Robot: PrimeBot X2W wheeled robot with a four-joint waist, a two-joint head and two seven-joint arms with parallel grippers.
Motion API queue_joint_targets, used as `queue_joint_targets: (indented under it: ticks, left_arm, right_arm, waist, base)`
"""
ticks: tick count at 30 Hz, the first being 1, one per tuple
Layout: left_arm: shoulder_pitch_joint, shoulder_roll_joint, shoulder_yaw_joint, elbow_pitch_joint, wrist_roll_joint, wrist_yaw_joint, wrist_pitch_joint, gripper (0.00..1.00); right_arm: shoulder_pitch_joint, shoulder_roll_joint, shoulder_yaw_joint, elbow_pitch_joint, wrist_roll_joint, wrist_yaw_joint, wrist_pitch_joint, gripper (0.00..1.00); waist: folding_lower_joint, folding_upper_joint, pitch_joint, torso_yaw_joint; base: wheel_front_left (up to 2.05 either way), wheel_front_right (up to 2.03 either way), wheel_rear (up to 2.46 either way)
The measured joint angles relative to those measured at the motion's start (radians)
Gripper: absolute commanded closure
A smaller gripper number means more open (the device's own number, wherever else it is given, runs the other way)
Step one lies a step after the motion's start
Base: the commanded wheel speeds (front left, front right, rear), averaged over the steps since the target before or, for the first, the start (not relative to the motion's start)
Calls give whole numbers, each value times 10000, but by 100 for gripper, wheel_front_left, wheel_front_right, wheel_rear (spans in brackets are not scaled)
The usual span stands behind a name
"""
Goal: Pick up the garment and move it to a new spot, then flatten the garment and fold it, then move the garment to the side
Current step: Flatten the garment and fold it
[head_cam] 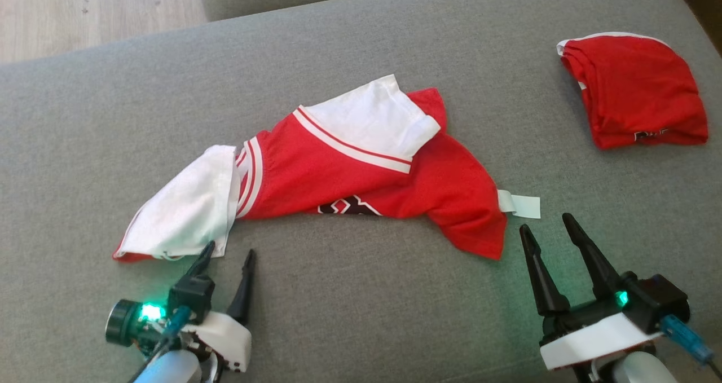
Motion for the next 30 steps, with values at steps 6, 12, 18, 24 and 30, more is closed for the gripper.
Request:
queue_joint_targets:
  ticks: [6, 12, 18, 24, 30]
  left_arm:
    - [78, -75, 518, 176, -226, -297, 10, 81]
    - [144, -274, 940, 410, -405, -782, 13, 100]
    - [536, -161, 2159, -926, 357, -533, 100, 100]
    - [550, 453, 3312, -3037, 1200, -163, 96, 100]
    - [262, 848, 3568, -3862, 1327, -203, 157, 100]
  right_arm:
    - [24, -19, 0, -36, 4, 0, 0, 0]
    - [47, -79, 4, -59, 12, 0, 0, 0]
    - [39, -107, 6, -167, 178, 0, 0, 0]
    - [-929, -556, 201, 493, 652, 0, -2, 0]
    - [-3570, -1241, 677, 2627, 1862, 0, 1258, 0]
  waist:
    - [0, 0, -70, 77]
    - [0, 0, -166, 183]
    - [0, 0, -288, 401]
    - [0, 0, -226, 705]
    - [1, 0, 135, 1016]
  base:
    - [0, 0, 0]
    - [0, 0, 0]
    - [0, 0, 0]
    - [0, 0, 0]
    - [0, 0, 0]
